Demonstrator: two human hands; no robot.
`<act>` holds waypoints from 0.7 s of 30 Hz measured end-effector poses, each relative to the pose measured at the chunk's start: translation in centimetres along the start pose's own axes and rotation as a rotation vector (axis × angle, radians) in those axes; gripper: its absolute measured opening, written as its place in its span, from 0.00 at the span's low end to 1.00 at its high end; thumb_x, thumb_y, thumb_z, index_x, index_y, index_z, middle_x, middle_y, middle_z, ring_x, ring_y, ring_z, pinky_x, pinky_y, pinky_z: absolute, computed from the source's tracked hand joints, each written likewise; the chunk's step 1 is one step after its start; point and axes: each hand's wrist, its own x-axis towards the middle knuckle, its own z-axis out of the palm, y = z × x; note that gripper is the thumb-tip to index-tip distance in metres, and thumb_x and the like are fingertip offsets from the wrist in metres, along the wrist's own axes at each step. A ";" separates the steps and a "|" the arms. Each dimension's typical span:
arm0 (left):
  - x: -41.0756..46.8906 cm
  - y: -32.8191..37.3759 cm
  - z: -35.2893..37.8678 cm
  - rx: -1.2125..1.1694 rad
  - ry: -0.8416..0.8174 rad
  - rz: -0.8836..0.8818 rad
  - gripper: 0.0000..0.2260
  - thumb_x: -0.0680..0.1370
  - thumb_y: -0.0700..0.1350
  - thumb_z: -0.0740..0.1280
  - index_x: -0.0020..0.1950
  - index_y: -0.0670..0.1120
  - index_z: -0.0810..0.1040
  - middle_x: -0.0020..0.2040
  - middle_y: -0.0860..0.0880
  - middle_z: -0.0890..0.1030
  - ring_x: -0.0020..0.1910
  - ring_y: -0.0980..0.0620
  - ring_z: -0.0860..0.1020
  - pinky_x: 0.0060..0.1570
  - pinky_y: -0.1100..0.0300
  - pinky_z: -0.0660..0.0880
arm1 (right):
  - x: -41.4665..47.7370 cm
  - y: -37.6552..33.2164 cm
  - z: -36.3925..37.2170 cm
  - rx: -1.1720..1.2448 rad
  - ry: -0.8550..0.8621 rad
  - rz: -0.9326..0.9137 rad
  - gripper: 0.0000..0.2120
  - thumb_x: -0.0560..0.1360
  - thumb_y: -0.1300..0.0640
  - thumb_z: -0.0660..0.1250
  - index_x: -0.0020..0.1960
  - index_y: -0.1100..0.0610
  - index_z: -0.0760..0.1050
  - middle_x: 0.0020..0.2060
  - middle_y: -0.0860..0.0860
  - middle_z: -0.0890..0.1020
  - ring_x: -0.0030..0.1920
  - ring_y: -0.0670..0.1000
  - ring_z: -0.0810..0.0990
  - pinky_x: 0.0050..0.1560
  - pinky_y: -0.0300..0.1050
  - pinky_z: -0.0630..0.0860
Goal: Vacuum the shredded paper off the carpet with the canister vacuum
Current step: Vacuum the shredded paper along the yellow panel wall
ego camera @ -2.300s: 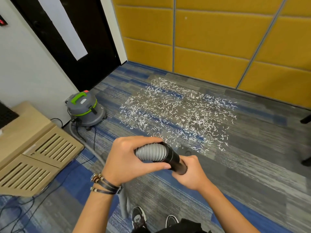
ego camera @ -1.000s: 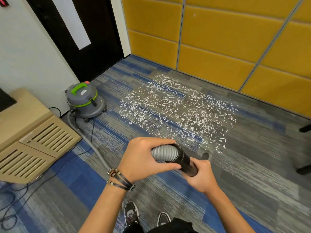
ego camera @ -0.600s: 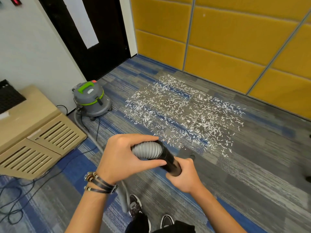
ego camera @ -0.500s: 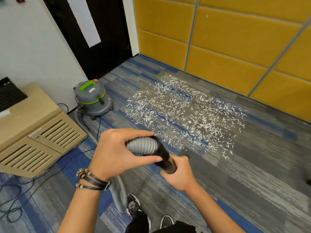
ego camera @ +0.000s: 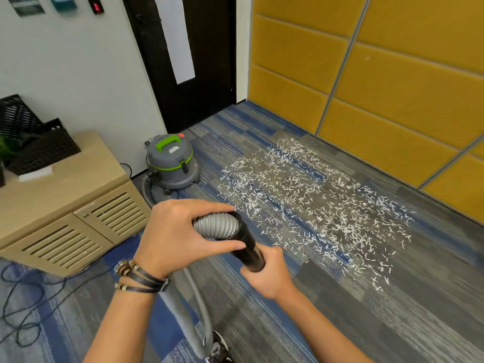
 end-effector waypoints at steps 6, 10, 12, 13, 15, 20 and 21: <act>1.8 -4.5 -2.3 -0.028 0.026 -0.011 0.25 0.63 0.68 0.81 0.57 0.60 0.87 0.50 0.62 0.87 0.49 0.66 0.84 0.52 0.54 0.82 | 4.3 -1.2 3.3 -0.004 -0.009 0.015 0.10 0.63 0.59 0.70 0.31 0.52 0.68 0.23 0.42 0.69 0.25 0.46 0.64 0.29 0.35 0.59; 2.0 -6.0 -3.0 -0.076 0.003 -0.004 0.25 0.62 0.66 0.83 0.56 0.60 0.88 0.46 0.67 0.85 0.45 0.68 0.83 0.50 0.59 0.80 | 5.0 -1.7 4.8 0.007 0.026 -0.005 0.16 0.63 0.61 0.70 0.30 0.46 0.64 0.22 0.42 0.68 0.25 0.45 0.63 0.29 0.36 0.59; 2.0 -6.5 -3.2 -0.106 -0.005 0.014 0.25 0.62 0.67 0.83 0.55 0.58 0.88 0.44 0.68 0.83 0.43 0.68 0.82 0.48 0.62 0.79 | 4.9 -1.7 5.0 0.020 0.028 -0.020 0.15 0.63 0.61 0.70 0.30 0.47 0.66 0.22 0.42 0.68 0.25 0.45 0.63 0.29 0.35 0.58; 2.0 -6.7 -3.2 -0.115 -0.001 0.027 0.25 0.62 0.67 0.83 0.55 0.58 0.88 0.44 0.67 0.83 0.42 0.67 0.82 0.47 0.62 0.79 | 5.0 -1.7 5.1 0.021 0.021 -0.027 0.10 0.63 0.60 0.70 0.30 0.50 0.69 0.23 0.43 0.68 0.25 0.45 0.63 0.29 0.36 0.59; 2.3 -6.7 -3.3 -0.106 0.019 0.049 0.25 0.63 0.66 0.83 0.56 0.58 0.88 0.42 0.63 0.84 0.41 0.65 0.81 0.46 0.59 0.79 | 5.4 -1.6 5.2 0.023 0.043 -0.032 0.07 0.63 0.56 0.69 0.32 0.59 0.73 0.24 0.45 0.69 0.26 0.44 0.64 0.29 0.39 0.60; 3.6 -7.1 -3.5 -0.024 0.025 0.110 0.25 0.64 0.66 0.83 0.56 0.56 0.89 0.45 0.61 0.86 0.43 0.64 0.82 0.46 0.55 0.82 | 7.8 -2.2 6.1 0.075 0.086 -0.039 0.14 0.65 0.56 0.69 0.29 0.43 0.66 0.23 0.43 0.66 0.26 0.43 0.61 0.28 0.38 0.58; 3.8 -7.3 -3.3 -0.016 0.011 0.114 0.25 0.64 0.65 0.83 0.56 0.56 0.89 0.46 0.61 0.86 0.44 0.62 0.84 0.47 0.55 0.82 | 8.3 -2.2 6.3 0.081 0.070 -0.036 0.15 0.65 0.56 0.68 0.29 0.42 0.66 0.23 0.43 0.66 0.26 0.43 0.60 0.28 0.40 0.57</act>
